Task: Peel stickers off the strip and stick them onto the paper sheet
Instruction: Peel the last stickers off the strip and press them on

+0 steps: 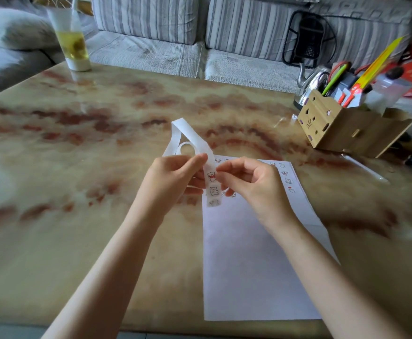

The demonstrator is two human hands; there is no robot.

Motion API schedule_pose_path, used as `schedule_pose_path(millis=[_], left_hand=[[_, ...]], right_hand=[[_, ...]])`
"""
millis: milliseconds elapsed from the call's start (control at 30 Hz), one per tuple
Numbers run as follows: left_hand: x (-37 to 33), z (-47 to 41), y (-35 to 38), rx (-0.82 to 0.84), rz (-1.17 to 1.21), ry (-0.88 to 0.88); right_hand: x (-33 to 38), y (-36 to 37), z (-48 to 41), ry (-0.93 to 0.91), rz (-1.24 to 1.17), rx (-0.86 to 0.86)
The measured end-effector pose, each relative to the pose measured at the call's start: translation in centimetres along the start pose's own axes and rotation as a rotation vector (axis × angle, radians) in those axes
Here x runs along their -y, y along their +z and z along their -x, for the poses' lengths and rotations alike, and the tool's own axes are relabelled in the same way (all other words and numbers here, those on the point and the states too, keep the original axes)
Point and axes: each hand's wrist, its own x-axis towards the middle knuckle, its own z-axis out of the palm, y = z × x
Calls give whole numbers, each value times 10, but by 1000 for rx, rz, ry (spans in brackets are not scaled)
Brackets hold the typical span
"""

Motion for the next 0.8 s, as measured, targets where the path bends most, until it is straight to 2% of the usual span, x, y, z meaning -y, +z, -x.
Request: schedule_pose_path(millis=[400, 667, 800], left_hand=[[1, 1, 2, 9, -61, -21], [3, 1, 2, -21, -118, -21], [5, 1, 3, -18, -123, -23]], right_hand=[[-3, 0, 1, -52, 59, -4], [-5, -1, -1, -10, 185, 25], [-7, -2, 2, -74, 254, 19]])
